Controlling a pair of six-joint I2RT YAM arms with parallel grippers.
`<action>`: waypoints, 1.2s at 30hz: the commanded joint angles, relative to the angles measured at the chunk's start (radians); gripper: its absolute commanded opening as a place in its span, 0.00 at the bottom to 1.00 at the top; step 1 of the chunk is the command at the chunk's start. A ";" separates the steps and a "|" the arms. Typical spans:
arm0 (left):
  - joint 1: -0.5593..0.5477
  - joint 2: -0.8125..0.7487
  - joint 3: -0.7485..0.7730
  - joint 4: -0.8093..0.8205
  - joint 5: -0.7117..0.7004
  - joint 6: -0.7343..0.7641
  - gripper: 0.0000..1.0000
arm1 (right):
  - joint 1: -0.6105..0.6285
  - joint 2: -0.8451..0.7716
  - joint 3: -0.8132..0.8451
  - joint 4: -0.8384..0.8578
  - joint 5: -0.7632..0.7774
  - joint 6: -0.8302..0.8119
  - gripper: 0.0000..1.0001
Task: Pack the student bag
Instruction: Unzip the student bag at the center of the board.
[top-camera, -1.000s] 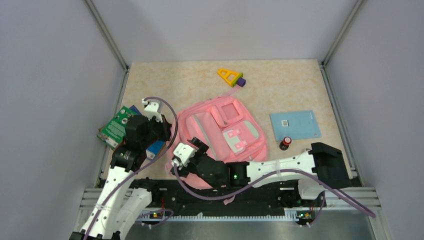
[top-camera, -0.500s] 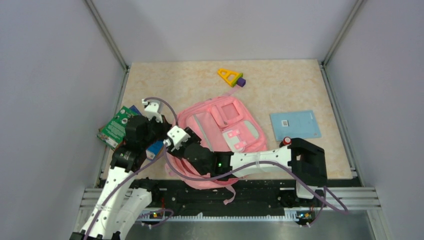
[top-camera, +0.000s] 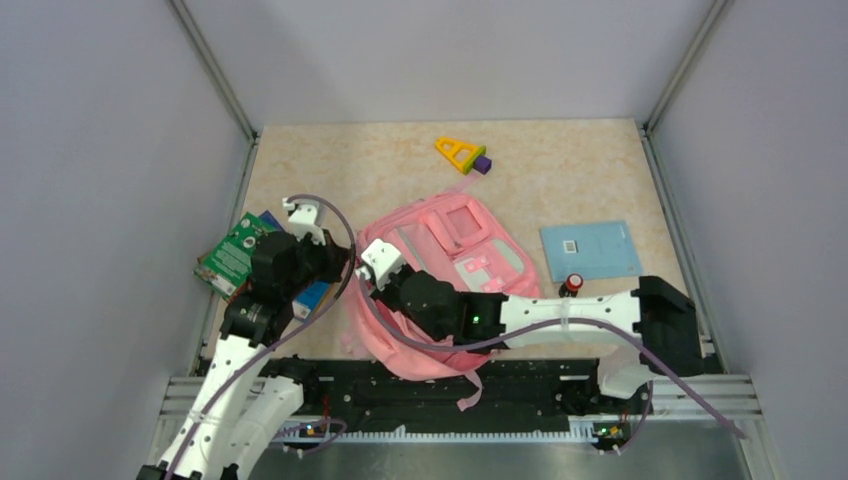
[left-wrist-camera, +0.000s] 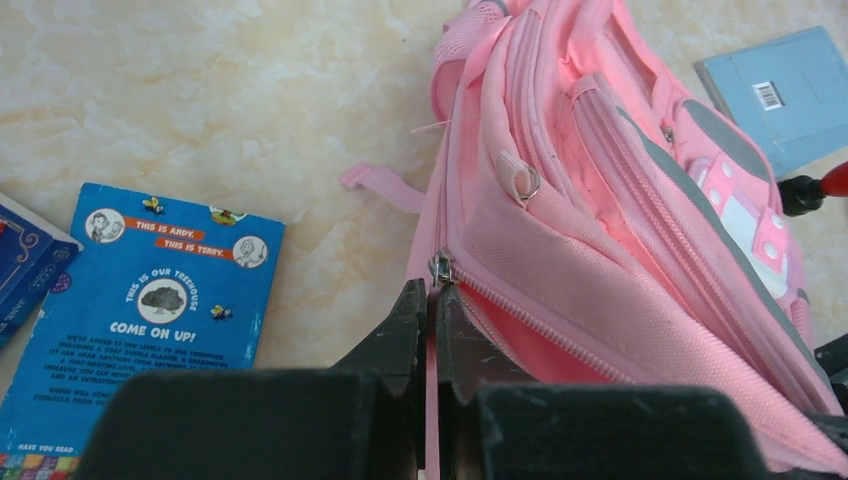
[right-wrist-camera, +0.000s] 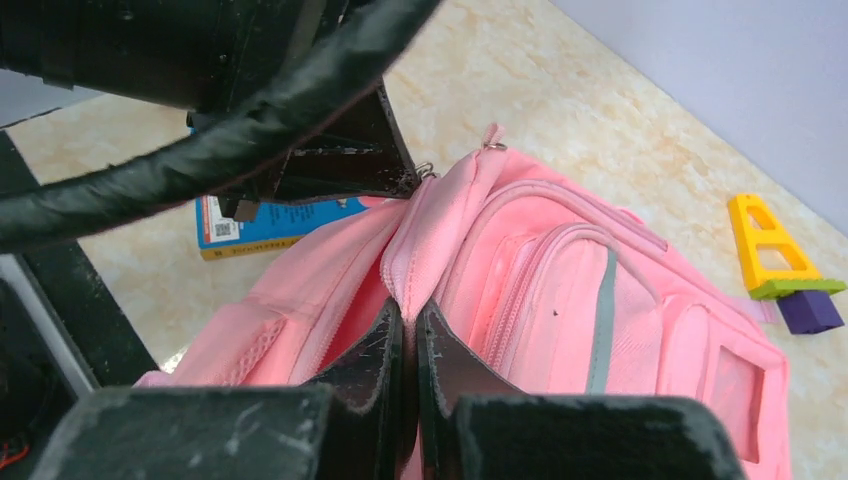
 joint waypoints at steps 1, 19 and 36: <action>0.005 0.001 0.070 0.097 -0.095 0.003 0.00 | -0.007 -0.154 0.002 -0.097 -0.121 -0.020 0.00; 0.018 0.274 0.168 0.201 0.077 0.144 0.00 | -0.008 -0.391 0.077 -0.237 -0.513 -0.076 0.00; 0.019 0.601 0.244 0.422 0.197 0.032 0.00 | -0.008 -0.406 0.064 -0.176 -0.492 -0.107 0.00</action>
